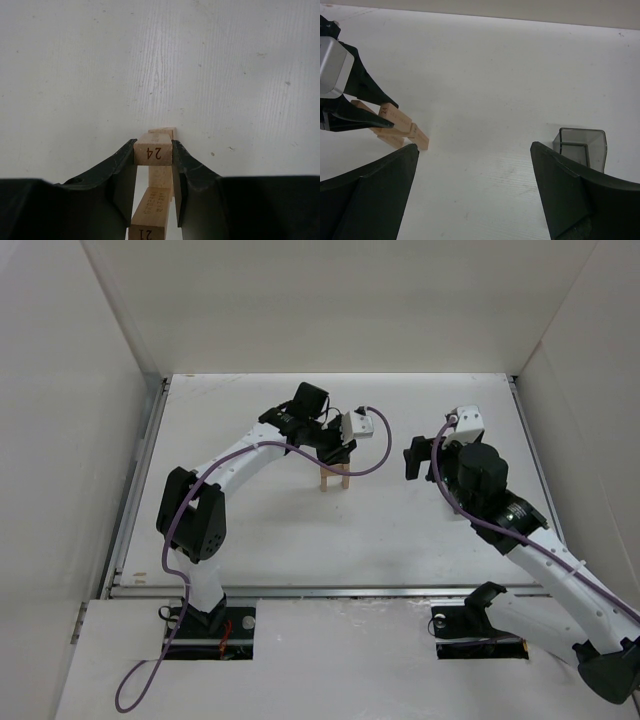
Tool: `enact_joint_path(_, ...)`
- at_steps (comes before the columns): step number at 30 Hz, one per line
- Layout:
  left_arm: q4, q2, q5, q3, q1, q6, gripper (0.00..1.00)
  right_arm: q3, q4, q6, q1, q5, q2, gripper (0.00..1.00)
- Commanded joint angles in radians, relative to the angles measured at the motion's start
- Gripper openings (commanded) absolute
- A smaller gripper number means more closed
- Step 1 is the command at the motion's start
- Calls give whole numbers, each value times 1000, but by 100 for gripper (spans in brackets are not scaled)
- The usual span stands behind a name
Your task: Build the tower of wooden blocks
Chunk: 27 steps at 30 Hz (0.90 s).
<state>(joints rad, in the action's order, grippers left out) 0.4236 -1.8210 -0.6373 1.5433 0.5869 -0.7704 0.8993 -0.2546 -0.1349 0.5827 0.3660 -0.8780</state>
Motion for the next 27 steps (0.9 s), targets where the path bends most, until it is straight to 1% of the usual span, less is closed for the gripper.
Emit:
enact_joint_path(1,9,2,-15,12,-7,-17,12,15,37,9,-4,-7,2,99)
enact_joint_path(8,9,2,-15,12,-7,-17,15,15,37,18,-4,-7,2,99)
enact_joint_path(12,9,-8,-15,12,-7,-17,18,15,37,18,-4,-7,2,99)
enact_joint_path(14,9,-8,-15,12,-7,-17,22,15,37,18,-4,-7,2,99)
enact_joint_path(25,18,-8,-15,12,-7,-17,24,15,37,18,-4,-7,-7,99)
enact_joint_path(27,18,-8,-15,12,-7,-17,28,15,37,18,-4,-7,-7,99)
